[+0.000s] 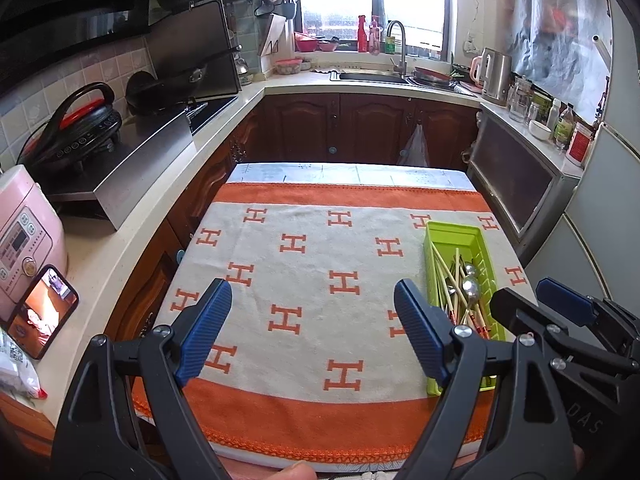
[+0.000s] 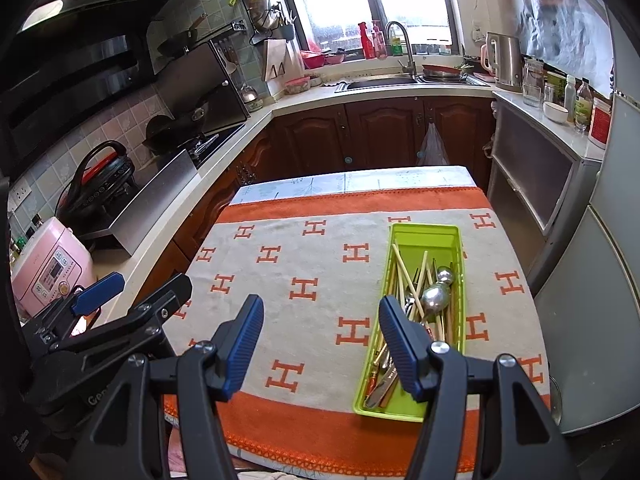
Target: Organize utensils
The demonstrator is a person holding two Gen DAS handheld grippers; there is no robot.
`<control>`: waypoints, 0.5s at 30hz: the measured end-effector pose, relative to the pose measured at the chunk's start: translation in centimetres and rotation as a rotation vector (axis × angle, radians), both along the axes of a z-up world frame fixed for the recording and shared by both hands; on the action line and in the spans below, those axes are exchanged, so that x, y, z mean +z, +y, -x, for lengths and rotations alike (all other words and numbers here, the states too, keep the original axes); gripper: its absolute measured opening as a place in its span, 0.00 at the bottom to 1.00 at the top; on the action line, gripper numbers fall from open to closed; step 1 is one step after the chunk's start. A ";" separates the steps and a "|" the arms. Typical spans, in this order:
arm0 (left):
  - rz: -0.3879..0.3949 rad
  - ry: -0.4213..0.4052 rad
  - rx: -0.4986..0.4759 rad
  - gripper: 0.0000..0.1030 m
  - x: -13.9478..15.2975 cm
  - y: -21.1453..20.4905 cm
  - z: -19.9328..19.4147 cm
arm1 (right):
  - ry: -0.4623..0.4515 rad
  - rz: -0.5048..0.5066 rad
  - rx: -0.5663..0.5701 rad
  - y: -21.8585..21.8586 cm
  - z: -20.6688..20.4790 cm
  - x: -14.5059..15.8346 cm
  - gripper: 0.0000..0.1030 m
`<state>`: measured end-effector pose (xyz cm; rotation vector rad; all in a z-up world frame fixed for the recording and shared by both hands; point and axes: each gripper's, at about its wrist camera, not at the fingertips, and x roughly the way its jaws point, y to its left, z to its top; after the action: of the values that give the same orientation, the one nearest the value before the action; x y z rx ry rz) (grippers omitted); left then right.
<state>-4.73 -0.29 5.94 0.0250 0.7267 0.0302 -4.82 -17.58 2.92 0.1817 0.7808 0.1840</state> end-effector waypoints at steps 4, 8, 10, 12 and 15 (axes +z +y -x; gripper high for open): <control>-0.002 0.005 0.006 0.79 -0.2 0.2 -0.4 | 0.005 -0.003 0.002 0.2 -0.3 -0.1 0.58; 0.002 0.011 0.010 0.79 -0.3 0.4 -1.0 | 0.007 0.000 0.005 0.4 -0.6 -0.3 0.58; 0.006 0.014 0.011 0.79 -0.5 0.6 -1.1 | 0.008 -0.001 0.005 0.5 -0.7 -0.3 0.58; 0.008 0.018 0.013 0.79 -0.7 0.8 -1.4 | 0.011 0.000 0.006 0.7 -0.8 -0.4 0.58; 0.012 0.027 0.018 0.79 -1.0 1.0 -1.7 | 0.020 0.000 0.008 1.0 -1.2 -0.6 0.58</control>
<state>-3.00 0.73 4.99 0.0077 0.7541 0.0425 -3.58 -16.56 2.32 0.1808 0.8012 0.1902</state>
